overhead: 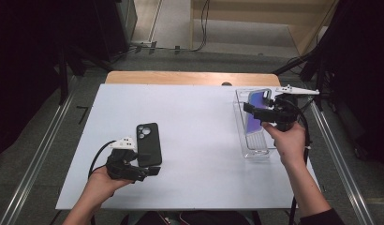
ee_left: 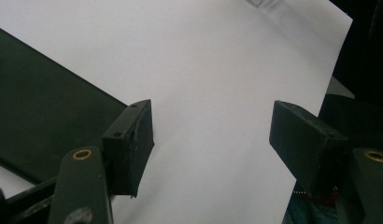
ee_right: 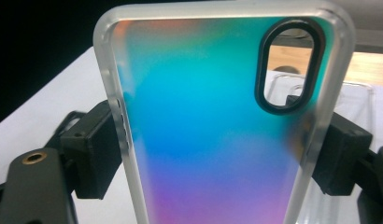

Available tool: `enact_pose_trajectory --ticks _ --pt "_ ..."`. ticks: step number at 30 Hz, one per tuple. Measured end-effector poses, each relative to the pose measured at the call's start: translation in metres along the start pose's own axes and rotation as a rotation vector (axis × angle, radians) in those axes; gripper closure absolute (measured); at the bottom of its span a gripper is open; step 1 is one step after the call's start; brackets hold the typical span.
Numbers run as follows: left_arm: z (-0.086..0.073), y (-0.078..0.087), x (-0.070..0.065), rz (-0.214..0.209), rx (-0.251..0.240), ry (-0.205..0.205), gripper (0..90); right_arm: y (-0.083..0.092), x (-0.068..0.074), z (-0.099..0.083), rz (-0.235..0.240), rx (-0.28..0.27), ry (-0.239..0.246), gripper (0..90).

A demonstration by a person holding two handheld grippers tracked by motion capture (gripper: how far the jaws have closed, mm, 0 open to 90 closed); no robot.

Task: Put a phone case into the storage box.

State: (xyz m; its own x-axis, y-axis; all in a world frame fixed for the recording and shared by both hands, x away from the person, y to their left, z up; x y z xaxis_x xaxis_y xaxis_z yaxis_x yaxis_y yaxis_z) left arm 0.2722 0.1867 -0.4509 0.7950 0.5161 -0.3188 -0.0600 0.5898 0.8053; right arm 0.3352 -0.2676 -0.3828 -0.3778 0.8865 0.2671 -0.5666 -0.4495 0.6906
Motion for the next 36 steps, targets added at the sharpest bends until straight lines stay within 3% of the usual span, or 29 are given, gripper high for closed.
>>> enact_pose_trajectory --ticks 11,13,21,36 --pt "0.0 0.001 0.001 -0.006 -0.013 0.004 31.1 -0.012 -0.018 0.01 -0.088 -0.041 -0.06 15.0" --pt "0.001 0.001 0.001 -0.007 -0.014 0.003 31.1 -0.019 -0.023 0.014 -0.121 -0.06 -0.07 15.0" --pt "0.001 0.001 0.001 -0.01 -0.011 0.007 31.1 -0.039 -0.035 0.025 -0.176 -0.063 -0.1 15.0" --pt "0.001 0.001 0.003 -0.01 -0.015 0.013 31.1 -0.076 -0.062 0.043 -0.184 -0.067 -0.19 15.0"
Point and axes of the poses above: each handheld gripper's, and its own axes: y roughly backward along the jaws, z roughly out of its top, x roughly to its left, the point moved 1 cm from there along -y, roughly forward along the jaws, and after that the axes turned 14 degrees about x, right-handed, at the moved point
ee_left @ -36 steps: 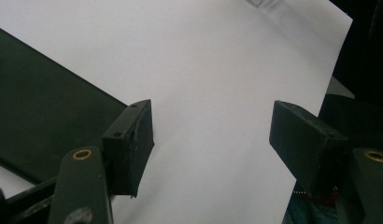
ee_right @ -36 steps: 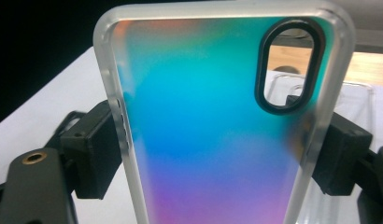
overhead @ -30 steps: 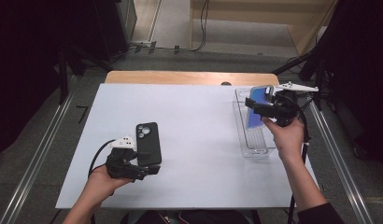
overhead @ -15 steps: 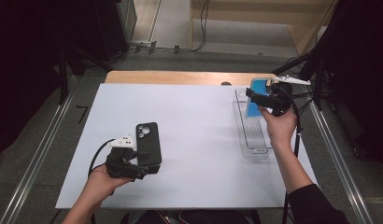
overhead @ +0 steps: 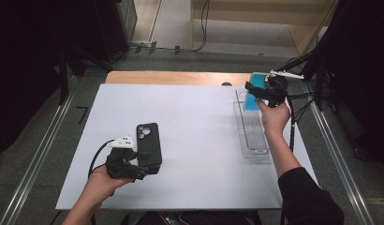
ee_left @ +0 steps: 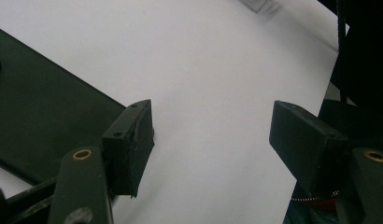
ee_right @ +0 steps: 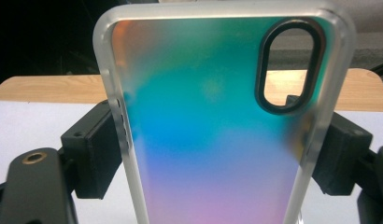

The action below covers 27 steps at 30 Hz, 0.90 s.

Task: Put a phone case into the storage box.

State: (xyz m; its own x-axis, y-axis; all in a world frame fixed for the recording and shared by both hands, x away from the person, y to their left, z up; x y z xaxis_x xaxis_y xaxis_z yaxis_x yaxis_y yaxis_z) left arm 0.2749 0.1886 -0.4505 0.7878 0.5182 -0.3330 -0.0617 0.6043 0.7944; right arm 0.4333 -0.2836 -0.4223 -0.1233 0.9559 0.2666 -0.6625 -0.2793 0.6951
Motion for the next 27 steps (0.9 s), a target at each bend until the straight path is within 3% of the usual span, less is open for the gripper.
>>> enact_pose_trajectory --ticks 1,4,5,14,18,21,27 --pt "0.0 0.0 0.0 -0.001 -0.004 0.003 31.1 -0.006 -0.002 0.003 0.013 -0.005 -0.021 15.0" --pt "0.0 0.001 0.001 -0.002 -0.004 0.003 31.1 -0.011 -0.002 0.006 -0.001 -0.011 -0.016 15.0" --pt "0.0 0.001 0.001 -0.003 -0.004 0.003 31.1 -0.017 -0.002 0.009 -0.025 -0.008 -0.003 15.0" --pt "0.0 0.002 0.003 -0.011 -0.014 0.009 31.1 -0.04 -0.003 0.016 -0.089 -0.006 0.028 15.0" --pt "0.001 0.003 0.004 -0.016 -0.02 0.013 31.1 -0.051 -0.007 0.014 -0.118 -0.012 0.005 15.0" --pt "0.001 0.002 0.004 -0.017 -0.019 0.015 31.1 -0.058 -0.008 0.013 -0.144 -0.012 0.014 15.0" --pt "0.001 0.001 0.004 -0.021 -0.015 0.006 31.1 -0.071 -0.007 0.009 -0.141 -0.002 -0.015 14.9"
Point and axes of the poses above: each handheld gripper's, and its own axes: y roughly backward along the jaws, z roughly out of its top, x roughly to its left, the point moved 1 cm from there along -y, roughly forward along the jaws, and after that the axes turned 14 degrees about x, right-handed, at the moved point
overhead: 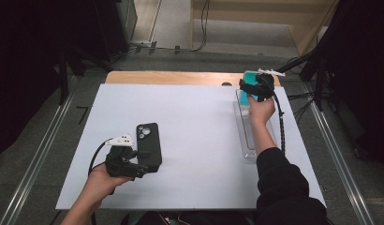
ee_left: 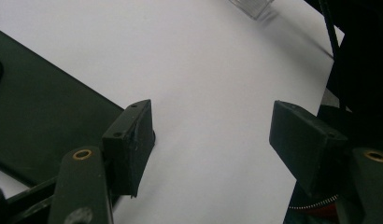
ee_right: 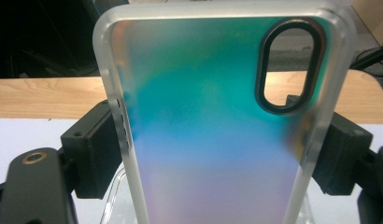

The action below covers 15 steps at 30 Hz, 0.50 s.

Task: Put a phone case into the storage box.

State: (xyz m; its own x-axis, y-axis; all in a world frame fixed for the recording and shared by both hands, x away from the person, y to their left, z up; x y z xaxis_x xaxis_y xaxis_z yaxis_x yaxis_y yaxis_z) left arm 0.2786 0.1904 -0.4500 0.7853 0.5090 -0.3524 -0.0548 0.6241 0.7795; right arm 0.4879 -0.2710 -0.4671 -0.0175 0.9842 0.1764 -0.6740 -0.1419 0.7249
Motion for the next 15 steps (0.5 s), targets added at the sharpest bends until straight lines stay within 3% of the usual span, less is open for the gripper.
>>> enact_pose_trajectory --ticks 15 --pt "0.0 -0.0001 0.0008 0.001 0.002 0.002 31.2 -0.0118 0.0095 -0.0053 -0.032 -0.012 0.022 14.7"
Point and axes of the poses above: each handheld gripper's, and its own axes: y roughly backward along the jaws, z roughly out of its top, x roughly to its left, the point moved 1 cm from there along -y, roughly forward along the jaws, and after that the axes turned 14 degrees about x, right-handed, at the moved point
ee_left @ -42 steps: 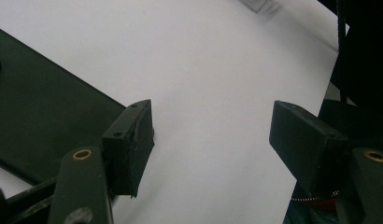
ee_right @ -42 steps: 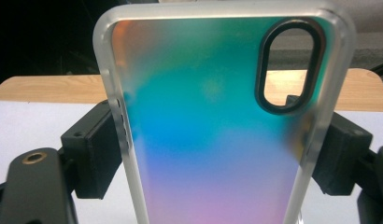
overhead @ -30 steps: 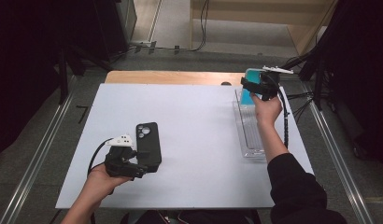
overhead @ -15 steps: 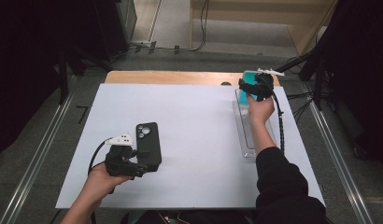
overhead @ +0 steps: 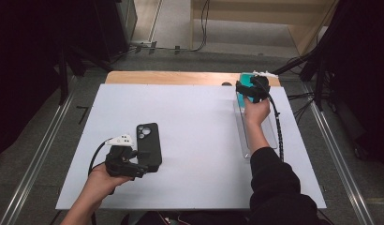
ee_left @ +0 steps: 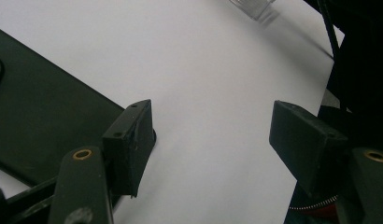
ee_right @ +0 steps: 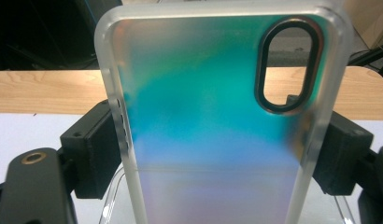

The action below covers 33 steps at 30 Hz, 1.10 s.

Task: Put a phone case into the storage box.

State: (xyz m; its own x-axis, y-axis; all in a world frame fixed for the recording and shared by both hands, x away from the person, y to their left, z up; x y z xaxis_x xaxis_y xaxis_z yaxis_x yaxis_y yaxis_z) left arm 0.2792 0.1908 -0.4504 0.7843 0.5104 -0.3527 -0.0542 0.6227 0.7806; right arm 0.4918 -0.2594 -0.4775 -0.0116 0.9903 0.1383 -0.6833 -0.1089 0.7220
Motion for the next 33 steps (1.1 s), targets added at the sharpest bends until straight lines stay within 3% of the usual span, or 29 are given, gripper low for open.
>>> enact_pose_trajectory --ticks 8,17,33 --pt "0.0 -0.0002 0.0001 0.002 -0.001 0.001 31.2 -0.0005 0.0024 -0.0007 0.011 -0.003 0.037 14.5" --pt "-0.0002 -0.0003 0.0003 0.001 -0.001 0.005 31.2 -0.0029 0.0017 -0.0013 0.007 0.004 0.047 14.1" --pt "-0.0002 -0.0007 0.0006 0.002 -0.004 0.007 31.2 -0.0059 -0.0028 -0.0013 0.035 0.022 0.024 11.9"
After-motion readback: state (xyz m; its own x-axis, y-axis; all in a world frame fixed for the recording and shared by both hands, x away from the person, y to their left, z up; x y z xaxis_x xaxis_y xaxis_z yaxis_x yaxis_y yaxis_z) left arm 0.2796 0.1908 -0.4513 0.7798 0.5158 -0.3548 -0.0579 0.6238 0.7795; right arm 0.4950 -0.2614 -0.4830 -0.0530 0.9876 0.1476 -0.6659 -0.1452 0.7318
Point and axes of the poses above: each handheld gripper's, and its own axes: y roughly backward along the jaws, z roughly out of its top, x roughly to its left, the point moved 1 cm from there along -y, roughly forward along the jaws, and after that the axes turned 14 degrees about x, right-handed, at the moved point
